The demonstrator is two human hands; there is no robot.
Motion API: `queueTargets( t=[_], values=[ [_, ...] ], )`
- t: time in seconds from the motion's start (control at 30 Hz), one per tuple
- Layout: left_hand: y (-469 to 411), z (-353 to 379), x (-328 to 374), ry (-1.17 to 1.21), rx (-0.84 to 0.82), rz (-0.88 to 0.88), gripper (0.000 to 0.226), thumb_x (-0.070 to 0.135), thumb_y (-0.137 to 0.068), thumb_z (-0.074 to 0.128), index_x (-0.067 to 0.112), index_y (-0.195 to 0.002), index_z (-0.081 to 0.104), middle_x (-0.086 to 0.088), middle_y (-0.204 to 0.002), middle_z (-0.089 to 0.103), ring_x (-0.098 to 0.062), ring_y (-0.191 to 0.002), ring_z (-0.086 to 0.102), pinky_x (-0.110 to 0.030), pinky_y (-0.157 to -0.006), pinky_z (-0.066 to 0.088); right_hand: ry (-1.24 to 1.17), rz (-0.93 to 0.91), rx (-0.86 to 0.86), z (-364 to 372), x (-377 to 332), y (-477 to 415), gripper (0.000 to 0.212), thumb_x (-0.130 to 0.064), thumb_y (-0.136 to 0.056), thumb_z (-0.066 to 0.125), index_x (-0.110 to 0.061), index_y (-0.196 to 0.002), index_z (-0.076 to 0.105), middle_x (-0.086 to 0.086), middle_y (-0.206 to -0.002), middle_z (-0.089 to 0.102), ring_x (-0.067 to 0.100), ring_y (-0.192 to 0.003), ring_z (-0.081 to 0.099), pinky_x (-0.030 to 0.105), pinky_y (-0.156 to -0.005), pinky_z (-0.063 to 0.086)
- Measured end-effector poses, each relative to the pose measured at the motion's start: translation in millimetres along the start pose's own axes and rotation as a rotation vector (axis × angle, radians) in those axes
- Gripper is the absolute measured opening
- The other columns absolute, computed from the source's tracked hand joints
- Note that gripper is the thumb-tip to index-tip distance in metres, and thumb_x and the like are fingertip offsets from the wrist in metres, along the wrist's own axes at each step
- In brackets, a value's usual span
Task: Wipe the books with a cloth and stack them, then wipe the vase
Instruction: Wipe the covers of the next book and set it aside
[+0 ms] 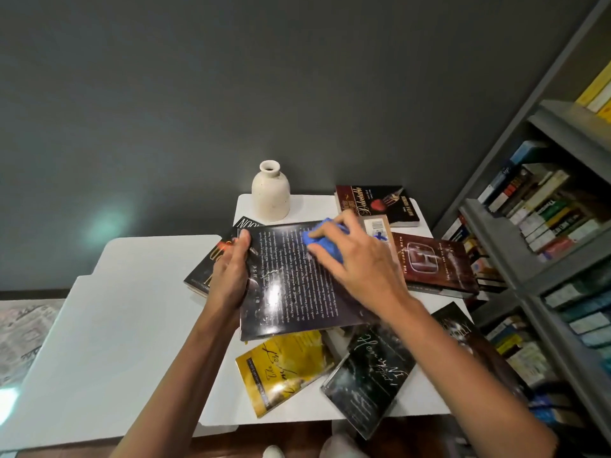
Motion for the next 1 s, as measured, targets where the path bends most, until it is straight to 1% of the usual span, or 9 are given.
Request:
queueTargets(
  t=[0.1, 0.17, 0.4, 0.57, 0.7, 0.8, 0.87, 0.93, 1.0],
  values=[
    [1, -4, -5, 0.018, -0.020, -0.016, 0.040, 0.039, -0.098, 0.051, 0.006, -0.115, 0.065, -0.007, -0.087, 0.074, -0.012, -0.064, 0.070, -0.021, -0.052, 0.054, 0.095, 0.191, 0.073, -9, 32, -1, 0.025, -0.041, -0.095, 0.051, -0.019, -0.103, 0.060, 0.002, -0.104, 0.046, 0.014, -0.062, 0.053, 0.013, -0.045, 0.028],
    [0, -1, -7, 0.020, -0.036, -0.027, 0.035, 0.038, -0.098, 0.051, 0.008, -0.109, 0.067, -0.003, -0.076, 0.075, -0.012, -0.061, 0.070, -0.021, -0.051, 0.055, 0.117, 0.247, 0.095, -3, 29, -9, 0.026, -0.041, -0.095, 0.050, -0.018, -0.103, 0.058, 0.002, -0.104, 0.045, 0.012, -0.064, 0.053, 0.013, -0.048, 0.026],
    [-8, -2, 5, -0.030, -0.063, -0.038, 0.036, 0.042, -0.099, 0.048, 0.012, -0.093, 0.068, -0.002, -0.070, 0.073, -0.010, -0.057, 0.069, -0.019, -0.049, 0.052, -0.085, -0.043, -0.095, 6, -12, 4, 0.022, -0.041, -0.093, 0.054, -0.022, -0.102, 0.061, -0.003, -0.102, 0.047, 0.005, -0.060, 0.050, 0.008, -0.048, 0.037],
    [0, 1, 11, -0.089, -0.044, 0.031, 0.041, 0.043, -0.097, 0.051, 0.007, -0.100, 0.068, -0.005, -0.085, 0.075, -0.017, -0.077, 0.071, -0.038, -0.078, 0.055, -0.021, 0.227, 0.093, -7, 34, -4, 0.021, -0.039, -0.093, 0.057, -0.021, -0.101, 0.063, -0.003, -0.103, 0.045, 0.015, -0.069, 0.055, 0.021, -0.050, 0.036],
    [2, 11, 19, -0.109, -0.009, 0.070, 0.044, 0.050, -0.093, 0.055, 0.007, -0.102, 0.066, -0.008, -0.099, 0.072, -0.023, -0.100, 0.067, -0.046, -0.095, 0.050, -0.121, 0.164, 0.142, 5, -2, -12, 0.021, -0.037, -0.093, 0.056, -0.020, -0.104, 0.063, 0.001, -0.105, 0.048, 0.015, -0.080, 0.056, 0.029, -0.061, 0.048],
    [1, 7, 21, -0.111, -0.007, 0.060, 0.044, 0.045, -0.095, 0.053, 0.005, -0.105, 0.066, 0.002, -0.081, 0.072, -0.007, -0.072, 0.070, -0.022, -0.067, 0.054, -0.204, 0.032, 0.055, 6, -17, 5, 0.022, -0.039, -0.092, 0.057, -0.022, -0.104, 0.065, -0.004, -0.102, 0.048, 0.009, -0.074, 0.056, 0.011, -0.058, 0.039],
    [2, 2, 20, -0.100, -0.011, 0.026, 0.048, 0.043, -0.095, 0.054, 0.000, -0.111, 0.064, -0.005, -0.084, 0.073, -0.008, -0.066, 0.070, -0.020, -0.057, 0.054, -0.186, 0.030, 0.046, 2, -3, 13, 0.018, -0.037, -0.089, 0.062, -0.024, -0.100, 0.067, -0.005, -0.100, 0.050, 0.012, -0.072, 0.057, 0.014, -0.057, 0.043],
    [6, -1, 20, -0.093, -0.012, 0.021, 0.052, 0.046, -0.094, 0.054, -0.001, -0.114, 0.063, -0.015, -0.097, 0.073, -0.017, -0.075, 0.071, -0.029, -0.069, 0.058, -0.142, 0.135, 0.124, -3, 18, 12, 0.013, -0.032, -0.087, 0.066, -0.021, -0.095, 0.067, -0.002, -0.100, 0.052, 0.018, -0.074, 0.059, 0.026, -0.055, 0.048],
    [11, 2, 20, -0.067, -0.007, 0.026, 0.055, 0.050, -0.092, 0.055, 0.000, -0.115, 0.062, -0.019, -0.104, 0.071, -0.026, -0.087, 0.071, -0.042, -0.084, 0.057, -0.098, 0.218, 0.199, -6, 28, 4, 0.013, -0.029, -0.088, 0.064, -0.018, -0.094, 0.065, 0.002, -0.100, 0.052, 0.021, -0.077, 0.059, 0.026, -0.056, 0.045]
  ],
)
Point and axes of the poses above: each hand's wrist, its own y-axis away from the middle knuckle, its own z-axis out of the palm, x = y × z, the point moved 1 cm from there along -y, towards the middle knuckle
